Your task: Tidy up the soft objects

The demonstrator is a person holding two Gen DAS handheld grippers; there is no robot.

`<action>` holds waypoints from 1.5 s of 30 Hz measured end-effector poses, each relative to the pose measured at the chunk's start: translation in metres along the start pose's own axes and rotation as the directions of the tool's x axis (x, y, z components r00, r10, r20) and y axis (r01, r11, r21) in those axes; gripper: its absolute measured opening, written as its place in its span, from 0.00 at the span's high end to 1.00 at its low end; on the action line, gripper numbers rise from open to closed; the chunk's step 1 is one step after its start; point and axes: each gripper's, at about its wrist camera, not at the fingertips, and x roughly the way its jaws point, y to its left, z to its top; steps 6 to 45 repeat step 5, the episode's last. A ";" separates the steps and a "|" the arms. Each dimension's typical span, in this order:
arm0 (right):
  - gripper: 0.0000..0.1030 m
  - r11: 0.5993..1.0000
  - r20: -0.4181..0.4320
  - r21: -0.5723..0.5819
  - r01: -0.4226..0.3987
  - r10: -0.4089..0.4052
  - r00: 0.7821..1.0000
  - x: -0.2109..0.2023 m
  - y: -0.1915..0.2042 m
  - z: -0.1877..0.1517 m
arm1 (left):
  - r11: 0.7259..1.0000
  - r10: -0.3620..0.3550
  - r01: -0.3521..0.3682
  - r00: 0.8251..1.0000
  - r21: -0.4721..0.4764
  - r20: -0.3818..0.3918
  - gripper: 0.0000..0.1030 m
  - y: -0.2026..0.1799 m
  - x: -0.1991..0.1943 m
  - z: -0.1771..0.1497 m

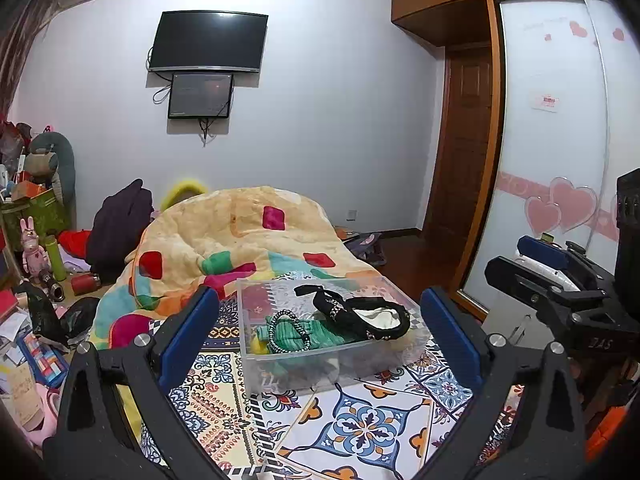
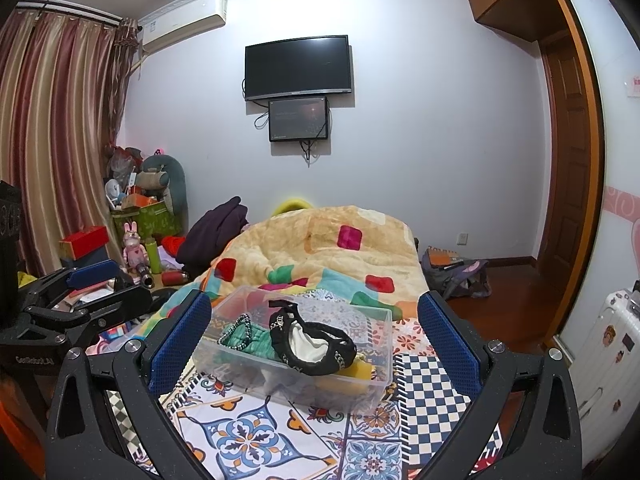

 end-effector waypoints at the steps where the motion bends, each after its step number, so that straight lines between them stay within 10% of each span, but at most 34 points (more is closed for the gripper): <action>1: 0.00 1.000 0.000 -0.001 0.000 0.000 1.000 0.000 -0.001 0.000 | 1.000 -0.001 0.001 1.000 -0.001 0.000 0.01 0.000 0.000 0.000; 45: 0.00 1.000 -0.001 0.000 0.000 0.000 1.000 0.000 0.000 0.000 | 1.000 0.006 -0.006 1.000 0.000 0.003 0.01 0.000 -0.001 -0.001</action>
